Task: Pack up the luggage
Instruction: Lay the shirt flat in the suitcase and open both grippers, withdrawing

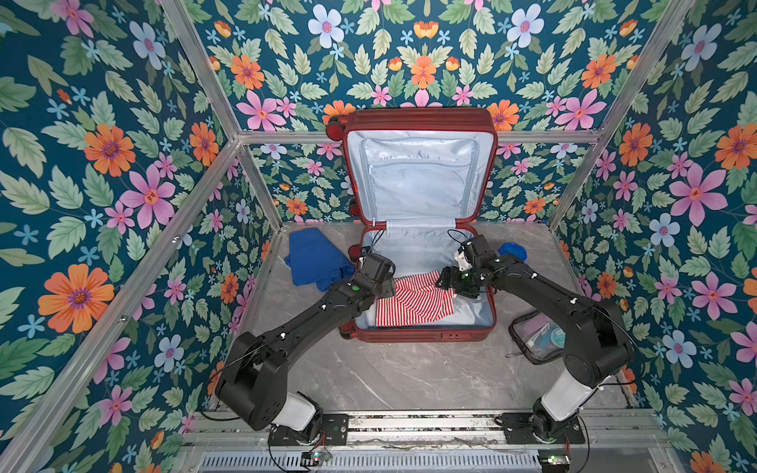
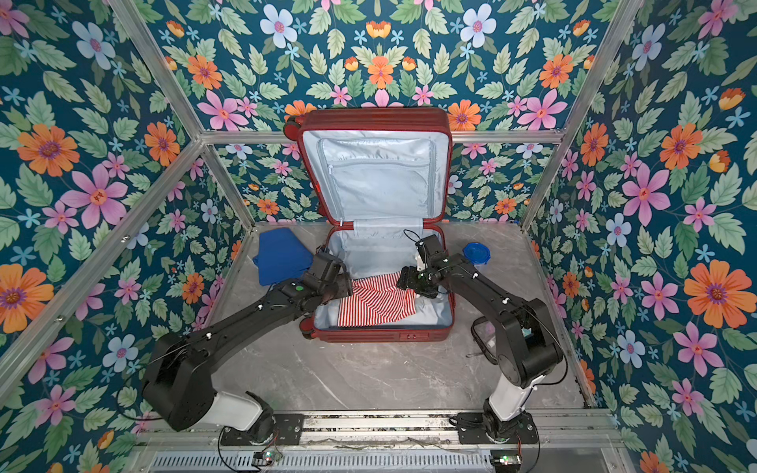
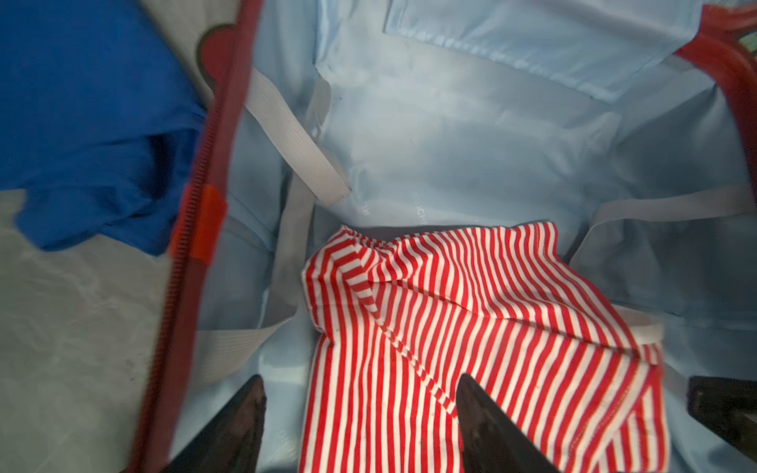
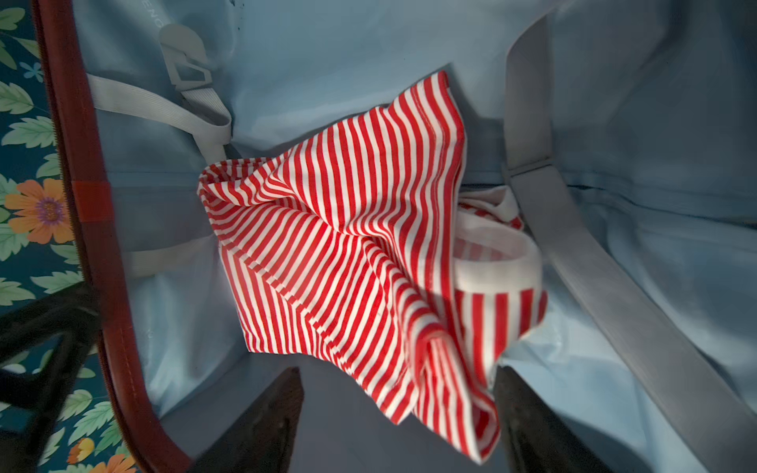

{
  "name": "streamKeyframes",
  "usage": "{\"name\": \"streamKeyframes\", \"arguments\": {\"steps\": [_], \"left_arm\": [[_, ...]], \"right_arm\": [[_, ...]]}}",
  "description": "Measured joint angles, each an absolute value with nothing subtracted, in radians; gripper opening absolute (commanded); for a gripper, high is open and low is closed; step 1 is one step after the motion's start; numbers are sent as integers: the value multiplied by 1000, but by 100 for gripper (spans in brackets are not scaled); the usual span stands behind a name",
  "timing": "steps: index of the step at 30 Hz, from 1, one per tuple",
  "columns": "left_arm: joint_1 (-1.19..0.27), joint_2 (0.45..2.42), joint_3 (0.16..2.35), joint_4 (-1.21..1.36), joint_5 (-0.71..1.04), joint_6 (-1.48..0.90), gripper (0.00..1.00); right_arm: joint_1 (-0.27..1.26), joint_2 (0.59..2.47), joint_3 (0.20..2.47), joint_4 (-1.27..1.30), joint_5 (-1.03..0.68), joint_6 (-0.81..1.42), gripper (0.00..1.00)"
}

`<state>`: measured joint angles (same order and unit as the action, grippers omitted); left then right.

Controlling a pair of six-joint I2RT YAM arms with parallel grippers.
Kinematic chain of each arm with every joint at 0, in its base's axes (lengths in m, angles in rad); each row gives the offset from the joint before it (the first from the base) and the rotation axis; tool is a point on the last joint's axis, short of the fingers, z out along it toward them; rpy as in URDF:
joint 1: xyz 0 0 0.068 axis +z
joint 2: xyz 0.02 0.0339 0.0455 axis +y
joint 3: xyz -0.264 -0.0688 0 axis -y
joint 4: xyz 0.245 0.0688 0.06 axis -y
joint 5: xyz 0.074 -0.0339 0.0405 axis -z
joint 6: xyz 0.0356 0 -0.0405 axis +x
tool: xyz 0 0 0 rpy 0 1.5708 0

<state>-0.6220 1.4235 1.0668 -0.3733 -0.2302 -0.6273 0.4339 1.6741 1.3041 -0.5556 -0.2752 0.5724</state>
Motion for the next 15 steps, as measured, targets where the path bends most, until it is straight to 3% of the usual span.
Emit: {"name": "streamKeyframes", "arguments": {"steps": [9, 15], "left_arm": [[-416, 1258, 1080, -419, -283, -619, 80], [-184, 1245, 1034, -390, -164, -628, 80]], "right_arm": [[502, 1484, 1321, -582, -206, 537, 72], [624, 1432, 1367, -595, -138, 471, 68]]}}
